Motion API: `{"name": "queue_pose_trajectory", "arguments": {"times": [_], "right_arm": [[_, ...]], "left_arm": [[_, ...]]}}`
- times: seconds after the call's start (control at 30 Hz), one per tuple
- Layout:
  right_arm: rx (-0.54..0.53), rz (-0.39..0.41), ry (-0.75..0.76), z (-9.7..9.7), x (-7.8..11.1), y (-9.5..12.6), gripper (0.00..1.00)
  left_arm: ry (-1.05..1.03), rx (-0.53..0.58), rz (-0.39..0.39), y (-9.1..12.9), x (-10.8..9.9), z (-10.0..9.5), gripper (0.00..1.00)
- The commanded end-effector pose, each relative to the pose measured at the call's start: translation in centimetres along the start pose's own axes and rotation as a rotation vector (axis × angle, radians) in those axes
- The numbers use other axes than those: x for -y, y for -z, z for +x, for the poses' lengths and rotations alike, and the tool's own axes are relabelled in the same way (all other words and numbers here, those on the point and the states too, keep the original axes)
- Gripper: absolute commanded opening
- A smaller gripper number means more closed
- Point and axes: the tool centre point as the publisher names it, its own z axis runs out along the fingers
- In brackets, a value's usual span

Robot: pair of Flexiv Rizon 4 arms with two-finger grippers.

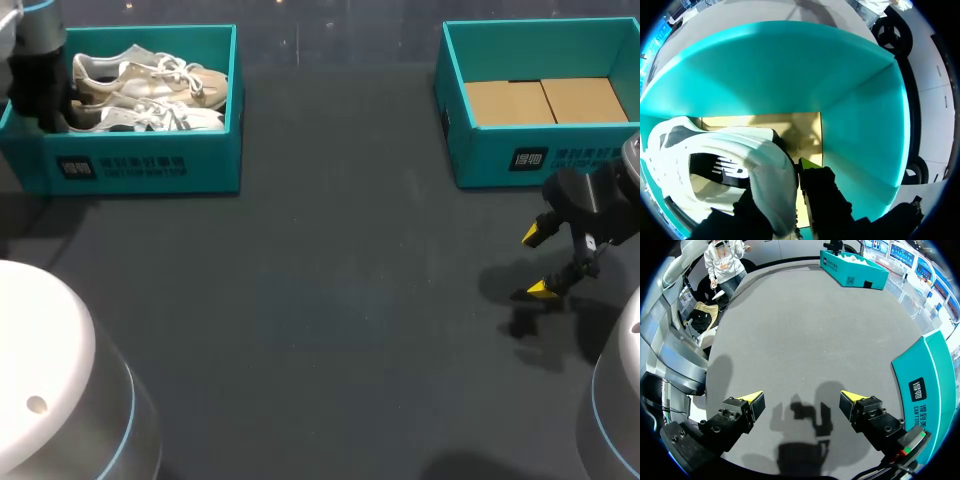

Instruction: Take the shoe out of the shoebox, open the shoe tongue, remove and reinsert the insole, then place the shoe into the shoebox

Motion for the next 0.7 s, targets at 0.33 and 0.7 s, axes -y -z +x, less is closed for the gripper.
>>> {"name": "queue_pose_trajectory", "arguments": {"times": [0.33,0.7], "right_arm": [[0.002,0.001,0.000,0.2,0.0,0.0,1.00],[0.002,0.001,0.000,0.2,0.0,0.0,1.00]], "left_arm": [[0.057,0.007,0.009,2.6,-0.7,1.7,0.00],[0.071,0.028,-0.041,8.1,-0.5,2.5,0.00]]}}
